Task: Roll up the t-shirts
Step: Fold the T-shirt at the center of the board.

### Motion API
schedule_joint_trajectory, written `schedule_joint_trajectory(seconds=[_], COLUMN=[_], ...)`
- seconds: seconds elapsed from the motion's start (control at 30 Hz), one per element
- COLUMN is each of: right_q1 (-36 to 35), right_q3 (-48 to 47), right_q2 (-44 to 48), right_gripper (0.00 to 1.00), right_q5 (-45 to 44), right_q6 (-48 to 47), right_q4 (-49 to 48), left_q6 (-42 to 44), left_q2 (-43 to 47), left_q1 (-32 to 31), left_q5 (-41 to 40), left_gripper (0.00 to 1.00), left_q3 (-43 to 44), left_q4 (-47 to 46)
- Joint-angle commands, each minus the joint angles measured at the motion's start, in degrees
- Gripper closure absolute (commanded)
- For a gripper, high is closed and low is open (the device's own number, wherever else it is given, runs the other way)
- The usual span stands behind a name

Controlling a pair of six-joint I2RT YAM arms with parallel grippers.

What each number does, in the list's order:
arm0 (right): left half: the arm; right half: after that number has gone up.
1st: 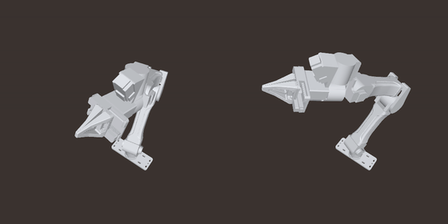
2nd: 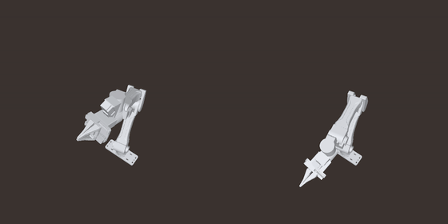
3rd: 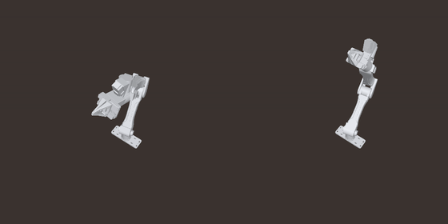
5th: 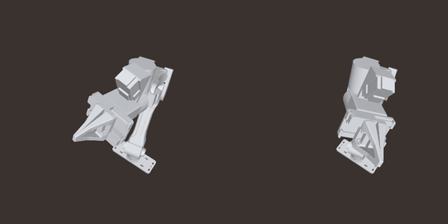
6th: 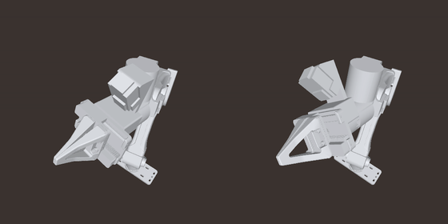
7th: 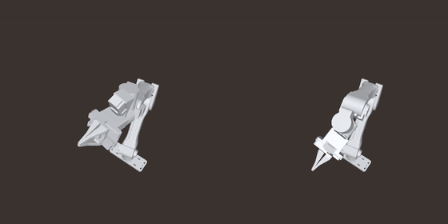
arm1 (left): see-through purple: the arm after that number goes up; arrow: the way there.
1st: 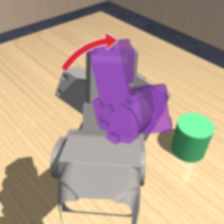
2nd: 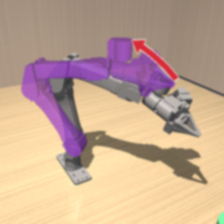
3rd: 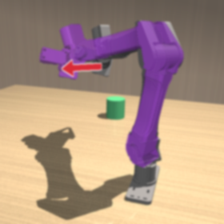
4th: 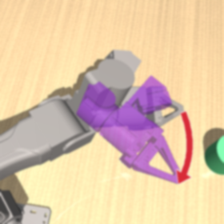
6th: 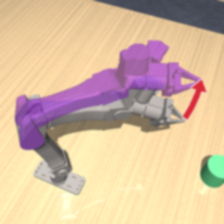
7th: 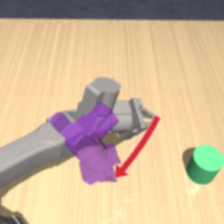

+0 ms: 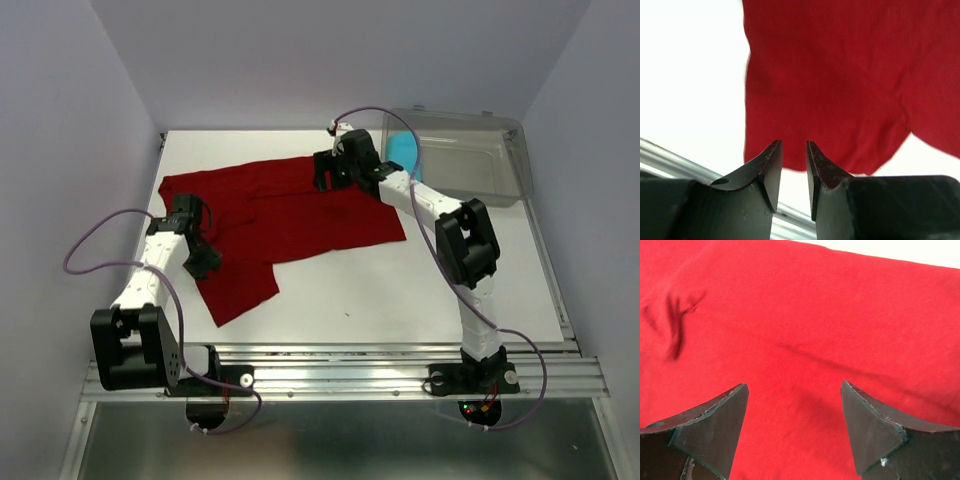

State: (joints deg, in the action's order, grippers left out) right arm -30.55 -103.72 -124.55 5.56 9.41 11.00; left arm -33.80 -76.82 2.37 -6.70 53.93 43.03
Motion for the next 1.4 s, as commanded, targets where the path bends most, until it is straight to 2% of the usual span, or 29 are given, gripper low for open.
schedule_joint_trajectory(seconds=[0.0, 0.13, 0.23, 0.43, 0.5, 0.83, 1.17, 1.37], right_q1=[-0.5, -0.5, -1.5, -3.6, -4.2, -4.7, -4.7, -5.9], right_q3=[4.6, 6.7, 10.2, 14.7, 15.4, 17.9, 18.2, 20.0], right_q2=[4.8, 7.4, 9.4, 12.1, 12.7, 14.1, 15.2, 17.4], right_gripper=[0.19, 0.19, 0.19, 0.20, 0.19, 0.19, 0.19, 0.19], right_q5=[0.8, 2.0, 6.0, 6.7, 7.0, 7.0, 6.5, 8.3], right_q6=[2.1, 3.6, 5.3, 6.7, 7.7, 8.8, 9.0, 8.6], right_q4=[-3.0, -3.3, -4.1, -5.8, -6.3, -7.5, -7.1, -6.5], left_q6=[-8.7, -8.5, -6.9, -3.7, -2.8, -3.8, -4.2, -2.0], left_q2=[7.9, 8.4, 7.4, 7.1, 5.9, -1.6, -3.1, 0.7], left_q1=[-2.0, -2.0, -2.0, -2.0, -3.8, -4.6, -6.4, -6.5], left_q5=[2.5, -2.3, -1.2, -1.9, -1.1, -0.4, 0.6, 4.0], left_gripper=[0.62, 0.58, 0.57, 0.57, 0.57, 0.59, 0.62, 0.62], left_q3=[-1.5, -2.0, -3.8, -7.9, -7.8, -9.7, -8.6, -7.4], left_q4=[6.9, 9.1, 9.6, 10.9, 10.9, 4.0, 2.2, -1.6])
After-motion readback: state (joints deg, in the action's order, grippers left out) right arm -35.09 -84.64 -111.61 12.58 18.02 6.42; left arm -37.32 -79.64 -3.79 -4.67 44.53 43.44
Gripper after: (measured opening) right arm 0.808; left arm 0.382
